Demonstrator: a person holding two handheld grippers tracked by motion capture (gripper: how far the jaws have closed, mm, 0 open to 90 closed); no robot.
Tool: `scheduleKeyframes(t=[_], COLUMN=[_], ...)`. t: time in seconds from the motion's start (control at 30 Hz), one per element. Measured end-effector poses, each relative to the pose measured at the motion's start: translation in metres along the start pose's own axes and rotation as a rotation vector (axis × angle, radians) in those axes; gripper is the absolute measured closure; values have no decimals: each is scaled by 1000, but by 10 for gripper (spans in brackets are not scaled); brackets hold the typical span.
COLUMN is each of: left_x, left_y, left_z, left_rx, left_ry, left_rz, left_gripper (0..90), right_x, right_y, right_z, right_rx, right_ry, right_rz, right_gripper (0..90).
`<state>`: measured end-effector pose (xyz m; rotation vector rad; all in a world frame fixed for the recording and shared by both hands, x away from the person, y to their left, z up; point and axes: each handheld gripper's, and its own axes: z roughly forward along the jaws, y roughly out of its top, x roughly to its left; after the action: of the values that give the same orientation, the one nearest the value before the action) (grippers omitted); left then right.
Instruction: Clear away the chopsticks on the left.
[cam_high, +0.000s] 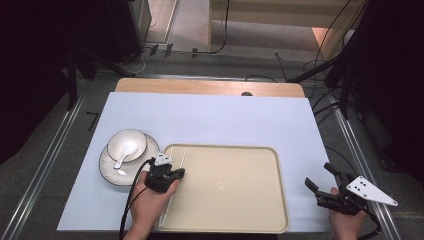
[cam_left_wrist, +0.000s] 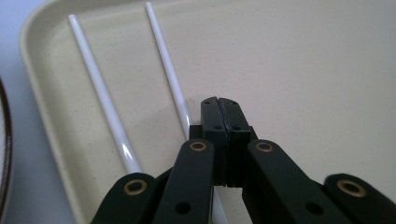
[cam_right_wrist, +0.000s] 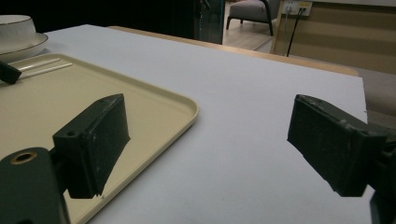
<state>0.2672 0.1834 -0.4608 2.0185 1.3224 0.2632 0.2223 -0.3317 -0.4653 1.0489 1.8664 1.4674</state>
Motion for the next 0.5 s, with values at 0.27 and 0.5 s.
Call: scheduleKeyframes(t=[0.27,0.5], left_x=[7,9], left_y=[-4,-6], left_z=[-5,-13], left_rx=[-15,-55], left_ry=[20,20], left_rz=[-27,-30], left_gripper=[900,900], right_x=[0,1], right_y=[0,0], right_z=[0,1], right_rx=[1,2], right_ry=[0,2], right_rz=[-3,-1], right_gripper=[130,130])
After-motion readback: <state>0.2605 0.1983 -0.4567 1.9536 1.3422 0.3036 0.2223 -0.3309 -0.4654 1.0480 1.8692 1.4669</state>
